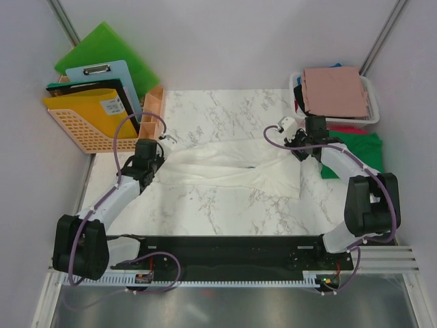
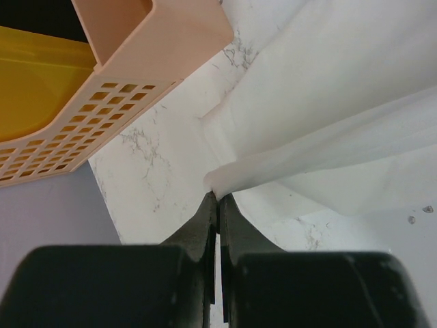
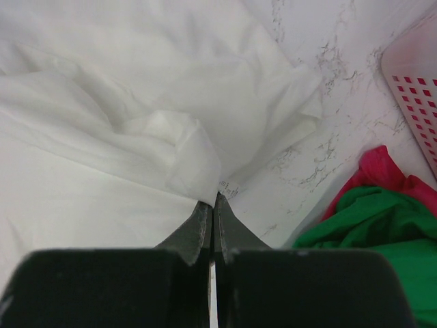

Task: Fold and stack the t-shirts
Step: Fold the tshirt

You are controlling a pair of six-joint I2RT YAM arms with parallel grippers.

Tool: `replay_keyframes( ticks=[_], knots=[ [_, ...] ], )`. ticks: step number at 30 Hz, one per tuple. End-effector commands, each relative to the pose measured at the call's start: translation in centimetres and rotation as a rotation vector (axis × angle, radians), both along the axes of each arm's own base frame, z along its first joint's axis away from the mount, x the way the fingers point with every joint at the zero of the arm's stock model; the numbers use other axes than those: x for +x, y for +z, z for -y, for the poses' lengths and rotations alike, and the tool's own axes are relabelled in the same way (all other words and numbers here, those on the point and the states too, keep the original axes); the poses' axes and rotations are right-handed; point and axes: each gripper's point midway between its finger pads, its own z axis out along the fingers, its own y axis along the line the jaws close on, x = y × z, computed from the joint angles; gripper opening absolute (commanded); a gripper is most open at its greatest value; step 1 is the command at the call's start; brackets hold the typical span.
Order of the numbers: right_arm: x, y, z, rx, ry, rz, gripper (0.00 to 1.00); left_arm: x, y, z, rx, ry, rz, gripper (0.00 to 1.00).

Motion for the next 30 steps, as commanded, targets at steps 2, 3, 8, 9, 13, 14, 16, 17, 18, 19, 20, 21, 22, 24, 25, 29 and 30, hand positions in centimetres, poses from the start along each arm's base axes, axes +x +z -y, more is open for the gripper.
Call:
replay_keyframes(
  ticks=[2,3,8,9,13,14,16,17,18,19,20,21,22,24,25,29,30],
  knots=[
    [2.3,1.4,0.3,-0.006,-0.022,0.08,0.0,2.6,0.6,0.2,-0.012,0.027,0.052,0.02],
    [2.6,1.4,0.4,-0.013,-0.031,0.083,0.0,2.9,0.8,0.2,-0.011,0.027,0.053,0.02],
    [3.3,0.8,0.8,-0.03,-0.046,0.076,0.0,3.0,0.7,0.3,-0.013,0.025,0.053,0.02],
    [3.4,0.6,1.0,-0.03,-0.049,0.077,0.0,2.9,0.8,0.3,-0.012,0.024,0.054,0.02],
    [3.7,-0.4,1.6,-0.054,-0.07,0.066,0.0,2.6,0.6,0.2,-0.007,0.022,0.052,0.02],
    [3.8,-0.5,1.8,-0.063,-0.078,0.068,0.04,2.6,0.6,0.2,-0.005,0.018,0.051,0.02],
    [4.0,-0.9,2.2,-0.071,-0.101,0.077,0.43,2.4,0.4,0.2,-0.002,0.017,0.045,0.02],
    [4.1,-0.9,2.6,-0.082,-0.127,0.085,0.55,2.4,0.4,0.1,-0.001,0.016,0.045,0.02],
    [4.2,-0.7,2.8,-0.086,-0.137,0.105,0.62,2.3,0.3,0.1,0.001,0.013,0.043,0.02],
    [4.3,-0.6,3.3,-0.101,-0.16,0.118,0.73,2.3,0.2,0.1,0.004,0.011,0.04,0.02],
    [4.7,0.4,3.5,-0.093,-0.189,0.162,0.76,2.3,0.2,0.1,0.002,0.014,0.04,0.02],
    [4.5,0.6,3.9,-0.101,-0.21,0.181,0.78,2.3,0.2,0.1,0.002,0.01,0.039,0.02],
    [4.6,1.0,4.3,-0.104,-0.238,0.207,0.8,2.3,0.3,0.2,-0.002,0.01,0.042,0.02],
    [5.2,4.5,5.7,-0.095,-0.354,0.344,0.8,2.4,0.3,0.3,-0.008,0.009,0.044,0.02],
    [4.6,4.8,6.0,-0.091,-0.379,0.361,0.8,2.4,0.3,0.4,-0.011,0.009,0.044,0.02],
    [2.1,8.1,5.9,-0.018,-0.43,0.405,0.8,2.2,0.0,0.4,-0.015,0.009,0.036,0.02],
    [0.9,9.1,5.9,0.004,-0.435,0.423,0.8,2.2,-0.1,0.4,-0.018,0.008,0.035,0.02]
  ],
)
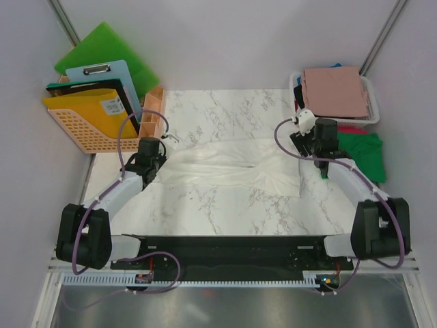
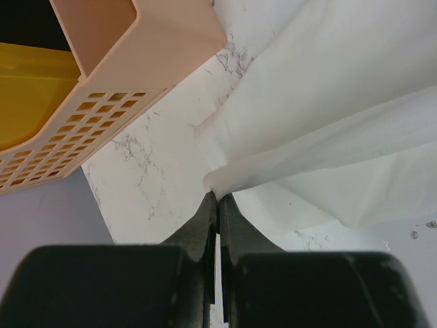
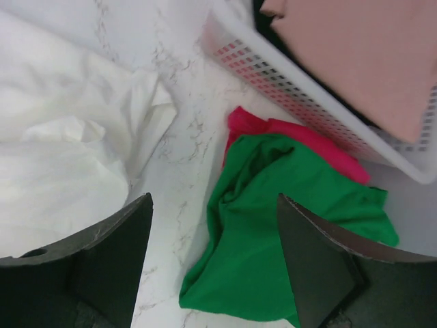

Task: Fold and stack the t-shirts
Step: Fold the tshirt

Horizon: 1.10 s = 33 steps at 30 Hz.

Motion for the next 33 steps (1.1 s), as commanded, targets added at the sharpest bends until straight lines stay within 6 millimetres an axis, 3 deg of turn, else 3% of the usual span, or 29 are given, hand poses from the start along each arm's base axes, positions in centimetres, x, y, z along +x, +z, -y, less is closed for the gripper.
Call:
replay_keyframes(
  ticks=[1,2,9,14,22,24,25,26,29,33],
  knots=[
    [-1.4,5.3,0.4,0.078,-0.077,0.163,0.8,1.0,1.6,0.3,-0.031,0.005,0.072,0.02],
    [-2.5,6.3,0.3,0.084,-0.065,0.18,0.8,1.0,1.4,0.3,-0.031,0.004,0.069,0.02],
    [-7.5,6.9,0.9,0.031,-0.033,0.159,0.81,1.5,1.6,0.3,-0.032,0.013,0.075,0.02],
    [-8.9,6.6,0.8,0.045,-0.03,0.162,0.81,2.5,1.2,0.1,-0.019,0.045,0.057,0.02],
    [-8.9,5.8,0.6,0.042,-0.015,0.118,0.85,3.3,-0.8,-1.3,0.058,0.141,-0.022,0.02],
    [-9.0,5.5,0.5,0.043,-0.014,0.112,0.87,3.2,-0.9,-1.7,0.073,0.158,-0.027,0.19],
    [-9.1,5.3,0.6,0.039,-0.016,0.107,0.88,3.1,-1.0,-1.9,0.077,0.164,-0.026,0.34],
    [-9.2,4.9,0.7,0.034,-0.021,0.099,0.88,3.0,-0.8,-2.1,0.082,0.174,-0.02,0.64],
    [-9.6,4.0,1.1,0.015,-0.026,0.079,0.89,2.6,0.2,-2.8,0.086,0.202,0.01,0.84],
    [-9.9,3.8,1.5,-0.005,-0.041,0.077,0.89,1.6,2.3,-4.0,0.096,0.225,0.051,0.89]
  ],
)
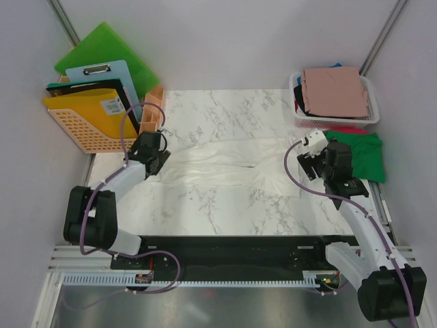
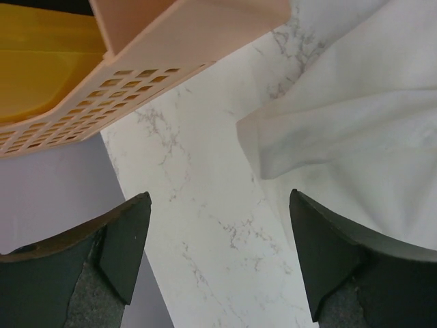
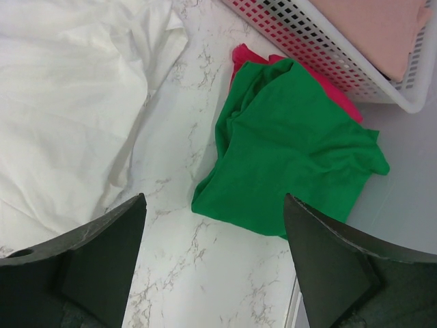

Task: Fold and stack the t-shirts
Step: Fold the tshirt

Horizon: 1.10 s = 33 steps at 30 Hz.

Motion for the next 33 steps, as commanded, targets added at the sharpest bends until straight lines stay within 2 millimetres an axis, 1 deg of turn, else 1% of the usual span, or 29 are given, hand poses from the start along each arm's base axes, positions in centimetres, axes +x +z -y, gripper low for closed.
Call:
replay_keyframes(
  ticks=[1,2,3,4,6,7,8,9,10,11,12,13,14,15,16,17,19,20,21,22,23,24,25,26,27,29,30,32,33],
  knots=[
    [-0.3,0.1,0.7,-0.024,-0.03,0.012,0.89,-0.5,3.8,-1.5,0.009,0.062,0.114,0.89],
    [-0.3,0.3,0.8,-0.023,-0.038,0.017,0.89,-0.9,3.9,-1.9,0.024,0.066,0.111,0.89],
    [-0.4,0.3,0.8,-0.02,-0.042,0.016,0.89,-1.3,4.8,-2.1,0.023,0.072,0.136,0.89],
    [-0.6,0.1,0.9,-0.015,-0.047,0.004,0.89,-1.9,4.7,-2.4,0.025,0.078,0.134,0.89],
    [-0.7,0.2,0.7,-0.005,-0.046,-0.002,0.9,-3.0,5.0,-2.5,0.008,0.084,0.155,0.9],
    [-0.9,0.0,0.1,0.014,-0.016,-0.02,0.9,-3.4,6.6,-2.3,-0.026,0.077,0.212,0.9],
    [-1.1,-0.2,-0.1,0.02,-0.003,-0.036,0.9,-3.7,7.2,-2.0,-0.059,0.079,0.242,0.9],
    [-1.2,-0.4,-0.5,0.032,0.015,-0.048,0.91,-4.3,7.4,-1.9,-0.08,0.074,0.256,0.9],
    [-1.5,-1.3,-0.9,0.037,0.036,-0.095,0.91,-4.7,9.2,-1.7,-0.108,0.066,0.326,0.91],
    [-1.4,-1.3,-1.5,0.051,0.068,-0.115,0.91,-4.9,9.7,-1.4,-0.133,0.049,0.349,0.91],
    [-1.5,-1.7,-2.2,0.072,0.103,-0.145,0.91,-5.4,9.8,-1.5,-0.134,0.047,0.363,0.91],
    [-1.9,-3.3,-2.7,0.086,0.129,-0.234,0.9,-5.5,10.3,-1.5,-0.135,0.041,0.391,0.91],
    [-1.6,-2.9,-3.5,0.099,0.173,-0.254,0.83,-5.8,11.5,-1.5,-0.143,0.027,0.443,0.91],
    [-1.6,-3.2,-4.2,0.126,0.205,-0.291,0.78,-5.9,11.8,-1.5,-0.135,0.018,0.459,0.91],
    [-1.2,-3.5,-4.6,0.142,0.211,-0.324,0.74,-6.1,11.8,-1.5,-0.135,0.012,0.472,0.91],
    [-1.0,-3.6,-4.9,0.153,0.223,-0.335,0.65,-6.3,12.2,-1.6,-0.125,0.005,0.488,0.91],
    [-0.4,-3.5,-5.6,0.178,0.243,-0.348,0.42,-6.4,12.2,-1.8,-0.119,0.013,0.492,0.91],
    [0.0,-2.9,-5.9,0.184,0.259,-0.335,0.4,-6.4,12.0,-1.9,-0.115,0.015,0.488,0.91],
    [0.1,-2.7,-6.6,0.197,0.285,-0.339,0.47,-6.5,11.8,-2.0,-0.115,0.021,0.486,0.92],
    [0.2,-2.7,-7.5,0.194,0.309,-0.358,0.56,-6.5,11.6,-1.9,-0.116,0.02,0.483,0.92],
    [0.1,-2.8,-8.0,0.197,0.324,-0.37,0.76,-6.5,11.4,-1.9,-0.122,0.025,0.479,0.92],
    [-0.2,-3.7,-8.6,0.197,0.338,-0.419,0.82,-6.5,10.8,-1.9,-0.124,0.024,0.466,0.92],
    [-0.2,-4.0,-9.4,0.197,0.363,-0.436,0.88,-6.4,10.5,-1.8,-0.127,0.021,0.46,0.92],
    [-0.2,-4.5,-9.7,0.199,0.371,-0.46,0.91,-6.4,10.3,-1.7,-0.13,0.023,0.454,0.92],
    [-0.5,-6.0,-9.9,0.202,0.375,-0.524,0.94,-6.3,9.9,-1.8,-0.126,0.026,0.441,0.92],
    [-0.6,-7.0,-10.2,0.207,0.395,-0.57,0.96,-6.2,9.5,-1.8,-0.123,0.031,0.429,0.92],
    [-0.9,-8.4,-10.3,0.206,0.4,-0.621,0.97,-6.2,9.4,-1.8,-0.123,0.029,0.425,0.92],
    [-0.9,-9.5,-10.1,0.192,0.402,-0.658,0.98,-6.1,9.6,-1.8,-0.124,0.027,0.431,0.92],
    [-1.1,-10.5,-10.1,0.188,0.403,-0.692,0.98,-6.1,9.7,-1.7,-0.123,0.024,0.436,0.93]
  ],
)
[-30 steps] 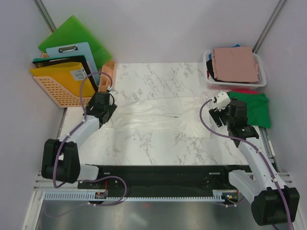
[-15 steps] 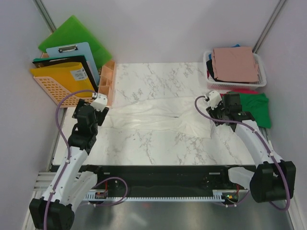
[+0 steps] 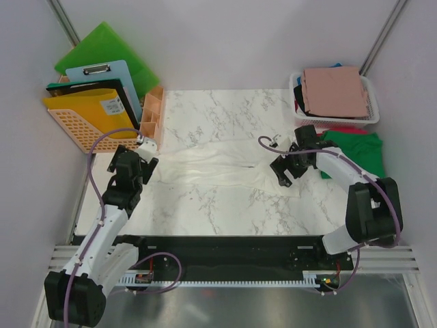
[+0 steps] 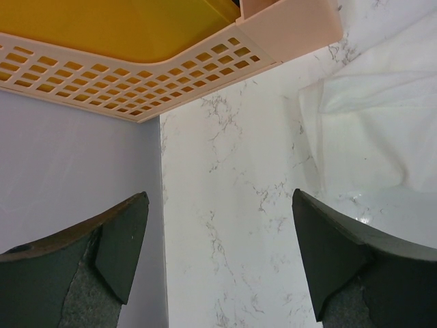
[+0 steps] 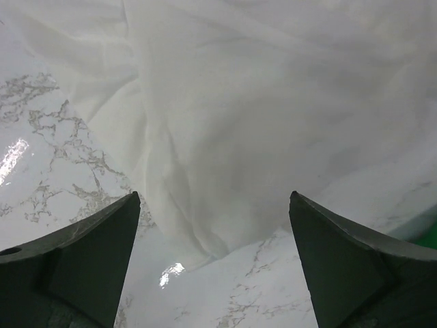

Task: Fold and stack the t-shirts
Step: Fold the tshirt

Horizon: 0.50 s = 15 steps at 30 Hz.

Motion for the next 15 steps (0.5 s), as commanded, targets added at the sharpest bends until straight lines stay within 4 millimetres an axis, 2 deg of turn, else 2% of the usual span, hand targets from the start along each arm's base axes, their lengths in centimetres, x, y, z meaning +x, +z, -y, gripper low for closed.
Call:
replay_keyframes(
  ticks=[1,5,8,12,15],
  knots=[
    [-0.5,-1.4,-0.4,0.001,0.044,-0.075,0.97,0.7,1.2,0.1,-0.023,0.0,0.061,0.93],
    [-0.3,-3.0,-0.1,-0.022,0.036,-0.116,0.93,0.8,1.1,0.1,-0.015,0.002,0.054,0.92],
    [-1.1,-4.3,1.0,-0.074,0.021,-0.149,0.93,0.7,1.2,0.0,-0.009,0.002,0.054,0.92],
    [-3.8,-5.7,3.5,-0.163,0.042,-0.216,0.94,0.6,1.6,-0.1,0.001,-0.005,0.065,0.93],
    [-4.9,-5.2,5.0,-0.202,0.047,-0.218,0.95,0.7,1.6,-0.1,0.004,-0.004,0.063,0.93]
  ],
)
